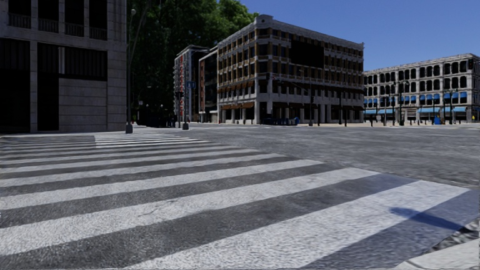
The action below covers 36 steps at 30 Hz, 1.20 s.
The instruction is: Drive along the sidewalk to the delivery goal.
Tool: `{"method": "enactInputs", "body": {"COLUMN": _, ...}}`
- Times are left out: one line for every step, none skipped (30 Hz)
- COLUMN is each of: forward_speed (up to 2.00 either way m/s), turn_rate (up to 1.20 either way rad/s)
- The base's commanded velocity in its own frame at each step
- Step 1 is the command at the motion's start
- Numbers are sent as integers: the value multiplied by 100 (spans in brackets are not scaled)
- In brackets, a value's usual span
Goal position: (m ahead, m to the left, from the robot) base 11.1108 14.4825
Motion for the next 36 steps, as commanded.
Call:
{"method": "enactInputs", "body": {"forward_speed": 164, "turn_rate": 53}}
{"method": "enactInputs", "body": {"forward_speed": 164, "turn_rate": 53}}
{"method": "enactInputs", "body": {"forward_speed": 164, "turn_rate": 53}}
{"method": "enactInputs", "body": {"forward_speed": 164, "turn_rate": 53}}
{"method": "enactInputs", "body": {"forward_speed": 164, "turn_rate": 53}}
{"method": "enactInputs", "body": {"forward_speed": 164, "turn_rate": 53}}
{"method": "enactInputs", "body": {"forward_speed": 164, "turn_rate": 53}}
{"method": "enactInputs", "body": {"forward_speed": 164, "turn_rate": 53}}
{"method": "enactInputs", "body": {"forward_speed": 164, "turn_rate": 53}}
{"method": "enactInputs", "body": {"forward_speed": 164, "turn_rate": 53}}
{"method": "enactInputs", "body": {"forward_speed": 164, "turn_rate": 53}}
{"method": "enactInputs", "body": {"forward_speed": 164, "turn_rate": 53}}
{"method": "enactInputs", "body": {"forward_speed": 164, "turn_rate": 53}}
{"method": "enactInputs", "body": {"forward_speed": 164, "turn_rate": 53}}
{"method": "enactInputs", "body": {"forward_speed": 164, "turn_rate": 53}}
{"method": "enactInputs", "body": {"forward_speed": 164, "turn_rate": 53}}
{"method": "enactInputs", "body": {"forward_speed": 164, "turn_rate": 53}}
{"method": "enactInputs", "body": {"forward_speed": 164, "turn_rate": 53}}
{"method": "enactInputs", "body": {"forward_speed": 164, "turn_rate": 53}}
{"method": "enactInputs", "body": {"forward_speed": 164, "turn_rate": 53}}
{"method": "enactInputs", "body": {"forward_speed": 164, "turn_rate": 53}}
{"method": "enactInputs", "body": {"forward_speed": 164, "turn_rate": 53}}
{"method": "enactInputs", "body": {"forward_speed": 164, "turn_rate": 53}}
{"method": "enactInputs", "body": {"forward_speed": 164, "turn_rate": 53}}
{"method": "enactInputs", "body": {"forward_speed": 164, "turn_rate": 53}}
{"method": "enactInputs", "body": {"forward_speed": 164, "turn_rate": 53}}
{"method": "enactInputs", "body": {"forward_speed": 164, "turn_rate": 53}}
{"method": "enactInputs", "body": {"forward_speed": 164, "turn_rate": 53}}
{"method": "enactInputs", "body": {"forward_speed": 164, "turn_rate": 53}}
{"method": "enactInputs", "body": {"forward_speed": 164, "turn_rate": 53}}
{"method": "enactInputs", "body": {"forward_speed": 164, "turn_rate": 53}}
{"method": "enactInputs", "body": {"forward_speed": 164, "turn_rate": 53}}
{"method": "enactInputs", "body": {"forward_speed": 164, "turn_rate": 53}}
{"method": "enactInputs", "body": {"forward_speed": 164, "turn_rate": 53}}
{"method": "enactInputs", "body": {"forward_speed": 164, "turn_rate": 53}}
{"method": "enactInputs", "body": {"forward_speed": 164, "turn_rate": 53}}
